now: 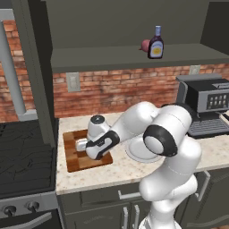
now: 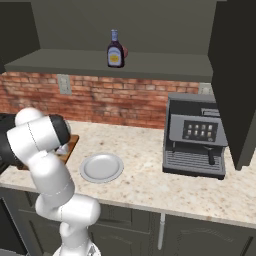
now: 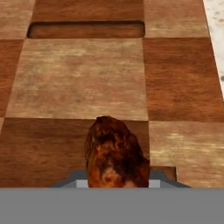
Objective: Pick the chicken drumstick from the plate and place it on the cutting board. Then pick the condiment bottle from the cabinet and place it next to the cutting board.
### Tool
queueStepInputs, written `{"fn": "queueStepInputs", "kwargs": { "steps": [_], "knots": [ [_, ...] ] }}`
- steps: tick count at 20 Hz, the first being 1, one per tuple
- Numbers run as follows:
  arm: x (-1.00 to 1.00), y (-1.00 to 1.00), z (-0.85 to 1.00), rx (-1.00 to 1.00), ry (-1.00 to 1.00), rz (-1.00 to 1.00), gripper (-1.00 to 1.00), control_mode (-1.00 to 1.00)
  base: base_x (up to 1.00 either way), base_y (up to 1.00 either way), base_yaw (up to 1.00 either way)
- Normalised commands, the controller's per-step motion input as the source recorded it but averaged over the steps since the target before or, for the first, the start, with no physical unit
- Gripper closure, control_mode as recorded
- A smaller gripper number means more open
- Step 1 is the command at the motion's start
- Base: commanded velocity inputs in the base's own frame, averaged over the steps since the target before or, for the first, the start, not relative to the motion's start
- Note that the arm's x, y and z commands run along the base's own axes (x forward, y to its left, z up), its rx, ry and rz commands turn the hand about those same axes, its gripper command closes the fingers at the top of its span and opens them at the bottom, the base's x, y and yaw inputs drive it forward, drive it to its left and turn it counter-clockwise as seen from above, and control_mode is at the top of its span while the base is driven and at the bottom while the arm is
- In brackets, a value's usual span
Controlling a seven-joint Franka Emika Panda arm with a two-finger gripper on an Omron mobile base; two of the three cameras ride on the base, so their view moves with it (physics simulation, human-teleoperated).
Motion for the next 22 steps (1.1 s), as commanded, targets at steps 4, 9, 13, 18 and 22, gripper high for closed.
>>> {"fn": "queueStepInputs", "kwargs": {
  "steps": [4,9,13,18,22],
  "knots": [
    [0.13,0.09,-0.21,-0.01,0.0,0.0,1.0,-1.0,0.0,0.0,0.0],
    [0.09,0.1,-0.33,-0.03,0.0,0.0,1.0,-1.0,0.0,0.0,0.0],
    [0.0,0.13,-0.33,0.0,0.0,0.0,-1.0,-1.0,0.0,0.0,0.0],
    [0.03,0.01,-0.18,0.03,0.0,0.0,-1.0,-1.0,0.0,0.0,0.0],
    [0.0,-0.23,0.17,0.18,0.0,0.0,-1.0,-1.0,0.0,0.0,0.0]
  ]
}}
